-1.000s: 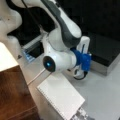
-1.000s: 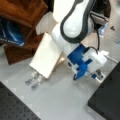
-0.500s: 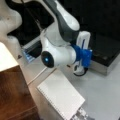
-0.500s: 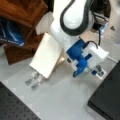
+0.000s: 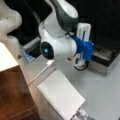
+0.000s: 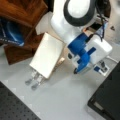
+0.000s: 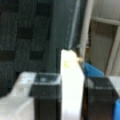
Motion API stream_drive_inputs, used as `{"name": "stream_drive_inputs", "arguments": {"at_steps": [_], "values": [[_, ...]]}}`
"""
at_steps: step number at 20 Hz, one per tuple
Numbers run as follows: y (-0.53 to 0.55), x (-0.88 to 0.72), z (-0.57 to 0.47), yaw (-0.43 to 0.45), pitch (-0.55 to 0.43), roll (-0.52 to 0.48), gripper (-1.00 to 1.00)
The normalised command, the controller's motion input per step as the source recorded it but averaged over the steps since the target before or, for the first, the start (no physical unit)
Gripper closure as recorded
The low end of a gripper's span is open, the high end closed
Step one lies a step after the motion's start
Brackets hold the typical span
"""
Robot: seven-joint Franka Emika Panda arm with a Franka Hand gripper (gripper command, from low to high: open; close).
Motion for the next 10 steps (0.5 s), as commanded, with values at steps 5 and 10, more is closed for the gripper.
{"name": "stream_drive_inputs", "arguments": {"at_steps": [5, 10], "values": [[0.02, 0.18, 0.47, 0.074, 0.06, -0.25, 1.0], [0.18, 0.13, 0.33, 0.061, 0.076, -0.295, 1.0]]}}
